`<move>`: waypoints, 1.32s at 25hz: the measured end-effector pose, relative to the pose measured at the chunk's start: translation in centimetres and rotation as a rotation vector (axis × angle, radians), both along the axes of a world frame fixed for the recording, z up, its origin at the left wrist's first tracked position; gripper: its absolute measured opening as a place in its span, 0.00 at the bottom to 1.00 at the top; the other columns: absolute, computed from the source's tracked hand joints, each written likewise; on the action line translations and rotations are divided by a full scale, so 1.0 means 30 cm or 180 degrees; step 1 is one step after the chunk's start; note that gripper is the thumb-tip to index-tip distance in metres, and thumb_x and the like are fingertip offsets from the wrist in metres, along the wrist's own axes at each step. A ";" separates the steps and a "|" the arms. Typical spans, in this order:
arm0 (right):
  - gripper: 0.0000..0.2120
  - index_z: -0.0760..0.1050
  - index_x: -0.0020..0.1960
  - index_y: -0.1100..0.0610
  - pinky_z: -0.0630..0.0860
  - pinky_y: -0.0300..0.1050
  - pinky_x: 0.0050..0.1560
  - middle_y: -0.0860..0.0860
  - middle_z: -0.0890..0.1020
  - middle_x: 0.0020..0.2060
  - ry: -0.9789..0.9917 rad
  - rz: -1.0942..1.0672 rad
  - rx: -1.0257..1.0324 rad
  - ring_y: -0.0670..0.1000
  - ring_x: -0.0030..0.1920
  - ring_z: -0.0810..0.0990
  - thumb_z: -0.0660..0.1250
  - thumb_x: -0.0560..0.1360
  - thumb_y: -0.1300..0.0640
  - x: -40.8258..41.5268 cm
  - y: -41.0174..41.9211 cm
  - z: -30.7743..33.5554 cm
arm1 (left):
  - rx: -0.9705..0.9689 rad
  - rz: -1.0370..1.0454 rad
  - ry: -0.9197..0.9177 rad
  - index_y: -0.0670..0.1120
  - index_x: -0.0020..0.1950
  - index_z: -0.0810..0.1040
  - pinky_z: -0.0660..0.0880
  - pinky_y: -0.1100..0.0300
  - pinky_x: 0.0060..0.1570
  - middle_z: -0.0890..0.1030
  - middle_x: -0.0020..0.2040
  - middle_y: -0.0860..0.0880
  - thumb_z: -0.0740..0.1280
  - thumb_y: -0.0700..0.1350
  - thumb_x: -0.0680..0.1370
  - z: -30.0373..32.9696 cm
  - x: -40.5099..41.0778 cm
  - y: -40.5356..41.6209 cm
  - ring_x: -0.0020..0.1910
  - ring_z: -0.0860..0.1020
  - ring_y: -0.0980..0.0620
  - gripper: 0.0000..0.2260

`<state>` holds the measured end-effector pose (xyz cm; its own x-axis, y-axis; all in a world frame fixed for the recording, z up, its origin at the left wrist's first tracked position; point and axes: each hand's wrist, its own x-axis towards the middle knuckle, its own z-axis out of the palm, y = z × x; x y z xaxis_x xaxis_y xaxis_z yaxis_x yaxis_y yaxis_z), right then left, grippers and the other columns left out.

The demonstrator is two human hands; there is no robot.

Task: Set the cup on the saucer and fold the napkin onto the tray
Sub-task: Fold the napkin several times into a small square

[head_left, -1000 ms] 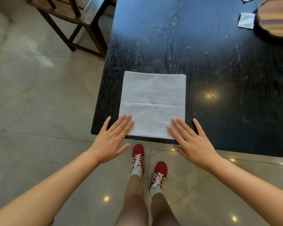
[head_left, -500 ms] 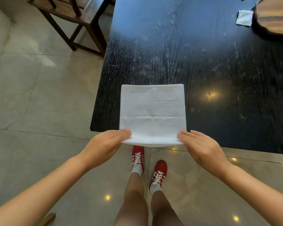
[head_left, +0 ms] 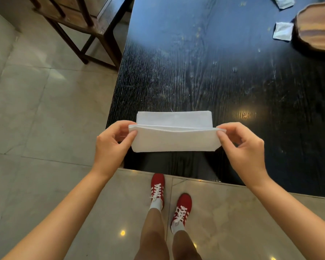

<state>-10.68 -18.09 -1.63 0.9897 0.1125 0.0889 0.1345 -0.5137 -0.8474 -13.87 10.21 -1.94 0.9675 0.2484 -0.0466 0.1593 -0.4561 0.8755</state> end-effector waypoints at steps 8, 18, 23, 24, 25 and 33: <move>0.03 0.77 0.43 0.52 0.74 0.42 0.40 0.47 0.78 0.38 0.0386 -0.0480 -0.0388 0.45 0.37 0.75 0.65 0.74 0.58 0.221 0.087 -0.101 | 0.0412 0.0556 -0.0059 0.48 0.50 0.80 0.72 0.68 0.40 0.79 0.44 0.51 0.67 0.42 0.75 -0.133 0.143 -0.026 0.39 0.75 0.56 0.05; 0.04 0.78 0.43 0.55 0.59 0.46 0.49 0.47 0.76 0.39 0.0172 -0.0364 -0.1249 0.48 0.43 0.70 0.64 0.73 0.58 0.288 0.099 -0.177 | 0.1076 0.0612 -0.0110 0.44 0.49 0.80 0.68 0.63 0.47 0.80 0.47 0.49 0.66 0.41 0.75 -0.224 0.197 -0.032 0.48 0.73 0.52 0.05; 0.04 0.78 0.44 0.55 0.57 0.45 0.48 0.50 0.78 0.41 -0.0020 -0.0457 -0.1390 0.50 0.43 0.72 0.64 0.73 0.57 0.276 0.106 -0.197 | 0.1640 0.0738 0.0050 0.44 0.67 0.70 0.64 0.44 0.67 0.74 0.65 0.44 0.60 0.45 0.77 -0.187 0.211 -0.073 0.65 0.69 0.45 0.18; 0.04 0.77 0.44 0.55 0.57 0.45 0.48 0.50 0.78 0.41 -0.0065 -0.0465 -0.1424 0.51 0.43 0.73 0.64 0.74 0.57 0.273 0.107 -0.201 | 0.1985 0.0548 0.0016 0.44 0.71 0.64 0.54 0.43 0.71 0.67 0.71 0.44 0.57 0.48 0.78 -0.171 0.205 -0.107 0.72 0.62 0.45 0.22; 0.04 0.77 0.44 0.55 0.57 0.45 0.48 0.51 0.78 0.41 -0.0115 -0.0467 -0.1458 0.52 0.43 0.73 0.63 0.74 0.57 0.271 0.108 -0.205 | 0.2286 0.0198 -0.0056 0.45 0.74 0.58 0.47 0.43 0.71 0.60 0.75 0.44 0.54 0.50 0.78 -0.159 0.194 -0.153 0.75 0.55 0.46 0.25; 0.05 0.76 0.43 0.56 0.62 0.46 0.47 0.52 0.78 0.40 -0.0689 -0.0450 -0.1877 0.52 0.40 0.75 0.63 0.74 0.57 0.252 0.103 -0.249 | 0.2894 -0.0612 0.0519 0.55 0.75 0.51 0.39 0.39 0.69 0.52 0.77 0.45 0.49 0.62 0.75 -0.274 0.153 -0.213 0.76 0.50 0.47 0.29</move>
